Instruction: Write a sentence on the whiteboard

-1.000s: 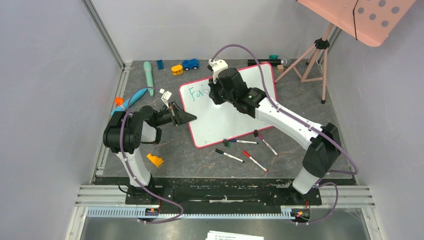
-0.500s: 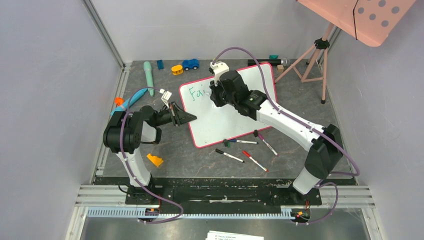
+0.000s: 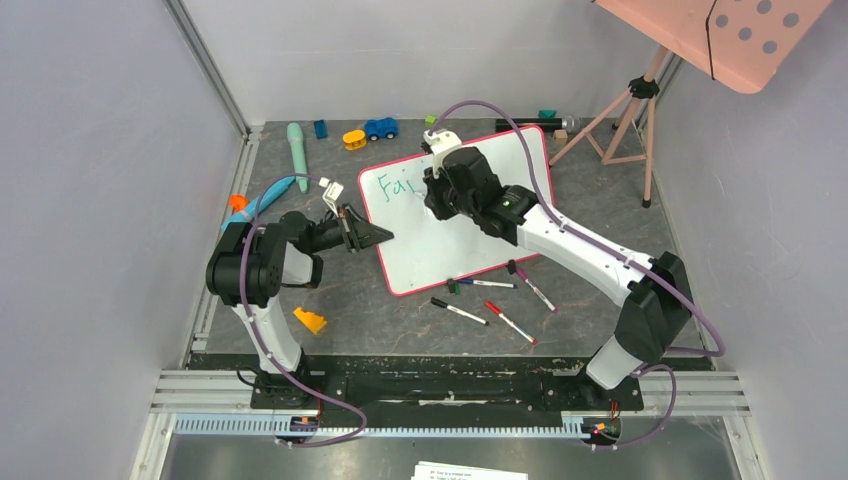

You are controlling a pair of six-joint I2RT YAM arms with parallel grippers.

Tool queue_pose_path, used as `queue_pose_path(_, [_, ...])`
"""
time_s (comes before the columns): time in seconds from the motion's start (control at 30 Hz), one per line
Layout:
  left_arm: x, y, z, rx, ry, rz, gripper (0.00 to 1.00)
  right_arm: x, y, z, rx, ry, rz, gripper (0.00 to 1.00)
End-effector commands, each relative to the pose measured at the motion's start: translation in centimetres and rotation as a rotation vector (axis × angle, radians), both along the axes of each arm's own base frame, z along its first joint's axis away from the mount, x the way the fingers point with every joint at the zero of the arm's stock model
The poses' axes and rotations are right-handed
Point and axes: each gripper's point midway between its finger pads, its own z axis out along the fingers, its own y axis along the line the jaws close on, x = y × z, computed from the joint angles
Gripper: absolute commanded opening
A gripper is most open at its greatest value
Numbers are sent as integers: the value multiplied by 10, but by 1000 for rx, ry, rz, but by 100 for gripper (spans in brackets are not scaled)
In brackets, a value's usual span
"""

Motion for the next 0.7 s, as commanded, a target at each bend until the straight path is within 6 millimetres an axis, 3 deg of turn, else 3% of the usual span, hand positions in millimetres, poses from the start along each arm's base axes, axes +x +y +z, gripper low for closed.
queue_pose_path(0.0, [-26,-8,4,28,-122,-125,2,3,10,45,85,-64,28,0])
queue_pose_path(0.23, [-27,-8,5,29,-127,-123,2,2,4,75,92,-138,49,0])
queue_pose_path(0.67, [-26,-7,2,28,-115,-106,2,7,-4,69,75,-133,22,0])
